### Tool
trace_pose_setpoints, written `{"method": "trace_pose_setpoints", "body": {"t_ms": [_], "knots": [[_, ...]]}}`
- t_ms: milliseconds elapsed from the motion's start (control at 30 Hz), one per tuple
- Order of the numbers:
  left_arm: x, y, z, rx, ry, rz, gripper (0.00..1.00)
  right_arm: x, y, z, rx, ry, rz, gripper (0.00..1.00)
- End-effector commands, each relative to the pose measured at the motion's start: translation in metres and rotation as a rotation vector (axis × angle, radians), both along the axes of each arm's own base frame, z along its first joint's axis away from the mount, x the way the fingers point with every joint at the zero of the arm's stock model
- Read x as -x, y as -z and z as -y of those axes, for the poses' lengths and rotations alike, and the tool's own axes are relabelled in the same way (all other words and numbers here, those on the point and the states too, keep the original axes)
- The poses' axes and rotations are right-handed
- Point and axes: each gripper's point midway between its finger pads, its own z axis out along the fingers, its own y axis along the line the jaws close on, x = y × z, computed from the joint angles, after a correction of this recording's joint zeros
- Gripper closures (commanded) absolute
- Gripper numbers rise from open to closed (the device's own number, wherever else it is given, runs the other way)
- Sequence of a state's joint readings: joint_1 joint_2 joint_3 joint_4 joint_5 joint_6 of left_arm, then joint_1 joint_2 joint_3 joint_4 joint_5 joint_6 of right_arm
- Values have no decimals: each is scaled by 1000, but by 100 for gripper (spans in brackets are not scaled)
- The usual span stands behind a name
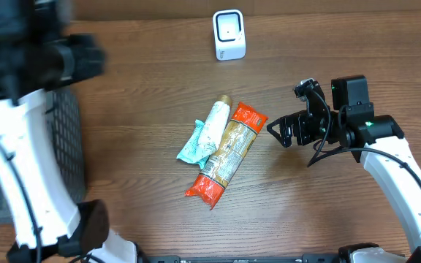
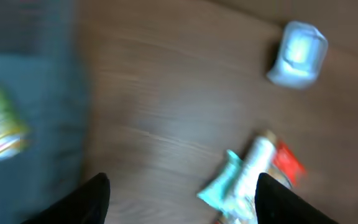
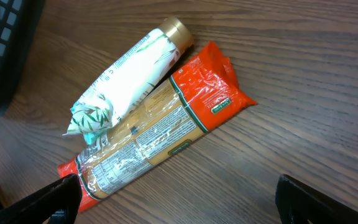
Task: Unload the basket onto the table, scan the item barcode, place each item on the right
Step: 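Return left gripper into the basket and grasp the green tea carton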
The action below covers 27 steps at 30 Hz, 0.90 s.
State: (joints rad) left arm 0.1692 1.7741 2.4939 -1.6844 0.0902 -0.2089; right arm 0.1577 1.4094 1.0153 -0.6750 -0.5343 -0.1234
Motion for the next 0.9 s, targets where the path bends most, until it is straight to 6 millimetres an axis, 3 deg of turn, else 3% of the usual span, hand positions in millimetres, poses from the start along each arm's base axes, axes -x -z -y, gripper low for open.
{"method": "trace_pose_setpoints", "body": {"t_ms": [0, 67, 200, 433, 633, 867], "knots": [[23, -14, -57, -11, -261, 36, 33, -5, -7, 0, -3, 4, 20, 0], [36, -14, -93, -7, -400, 36, 33, -5, -7, 0, -3, 4, 20, 0], [58, -7, -141, 8, -608, 22, 30, -5, -7, 0, -3, 4, 20, 0], [75, 19, -189, 22, -748, -25, 30, -5, -7, 0, -3, 4, 20, 0], [68, 82, -212, -14, -751, -159, 30, -5, -7, 0, -3, 4, 20, 0], [49, 162, -229, -58, -646, -229, 17, -5, -7, 0, -3, 4, 20, 0]]}}
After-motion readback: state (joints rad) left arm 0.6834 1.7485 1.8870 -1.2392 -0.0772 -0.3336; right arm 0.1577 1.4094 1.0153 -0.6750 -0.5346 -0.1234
